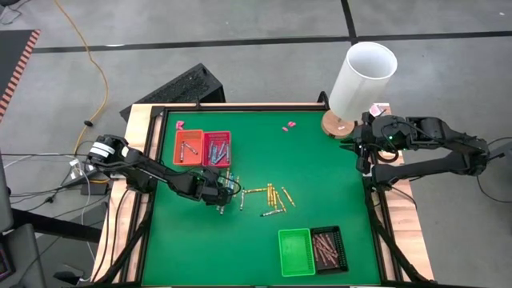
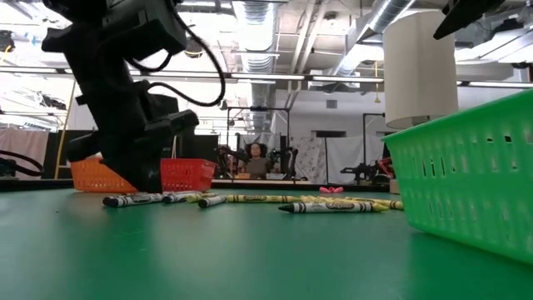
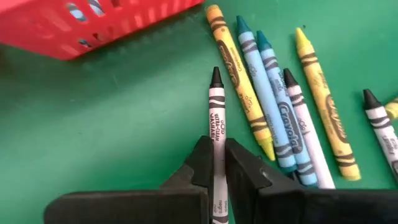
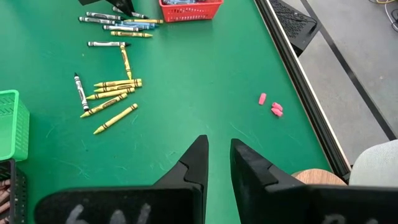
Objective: Sort crayons
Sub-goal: Put the black crayon into the orange bin
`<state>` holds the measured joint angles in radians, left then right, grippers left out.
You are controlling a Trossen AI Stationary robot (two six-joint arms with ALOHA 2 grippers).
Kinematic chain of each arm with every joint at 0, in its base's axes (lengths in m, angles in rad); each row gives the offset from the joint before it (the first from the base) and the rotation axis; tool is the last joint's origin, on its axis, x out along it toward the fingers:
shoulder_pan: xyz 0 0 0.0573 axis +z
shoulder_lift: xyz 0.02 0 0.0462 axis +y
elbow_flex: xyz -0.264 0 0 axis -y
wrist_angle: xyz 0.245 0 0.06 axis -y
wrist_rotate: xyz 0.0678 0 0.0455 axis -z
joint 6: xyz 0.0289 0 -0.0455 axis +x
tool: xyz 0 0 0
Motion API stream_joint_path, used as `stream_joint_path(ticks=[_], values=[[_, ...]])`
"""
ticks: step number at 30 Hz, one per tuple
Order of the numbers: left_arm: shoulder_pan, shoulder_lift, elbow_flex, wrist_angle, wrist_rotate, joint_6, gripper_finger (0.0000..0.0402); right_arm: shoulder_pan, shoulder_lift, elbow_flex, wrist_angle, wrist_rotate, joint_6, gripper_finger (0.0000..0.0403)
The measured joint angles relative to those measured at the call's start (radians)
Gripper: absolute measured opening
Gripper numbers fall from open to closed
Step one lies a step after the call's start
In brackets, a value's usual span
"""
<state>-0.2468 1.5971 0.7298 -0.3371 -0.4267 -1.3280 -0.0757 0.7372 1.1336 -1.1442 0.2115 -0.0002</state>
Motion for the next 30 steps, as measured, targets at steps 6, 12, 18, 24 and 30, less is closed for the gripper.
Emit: stream_joint_path(ticks=[6, 12, 18, 24, 30], values=[[-0.02, -0.006, 0.072, 0.013, 0.052, 0.067, 0.0004, 0.0, 0.0, 0.0, 0.0, 0.0, 0.0, 0.0068], [-0.028, -0.025, 0.149, -0.034, 0.051, 0.121, 0.0004, 0.0, 0.0, 0.0, 0.0, 0.0, 0.0, 0.0068], [-0.028, -0.088, 0.225, -0.172, -0.032, 0.117, 0.0003, 0.0, 0.0, 0.0, 0.0, 0.0, 0.0, 0.0068], [-0.008, -0.239, 0.255, -0.414, -0.109, 0.034, 0.0003, 0.0, 0.0, 0.0, 0.0, 0.0, 0.0, 0.0068], [0.043, -0.397, 0.255, -0.631, -0.175, -0.028, 0.0003, 0.0, 0.0, 0.0, 0.0, 0.001, 0.0, 0.0068]])
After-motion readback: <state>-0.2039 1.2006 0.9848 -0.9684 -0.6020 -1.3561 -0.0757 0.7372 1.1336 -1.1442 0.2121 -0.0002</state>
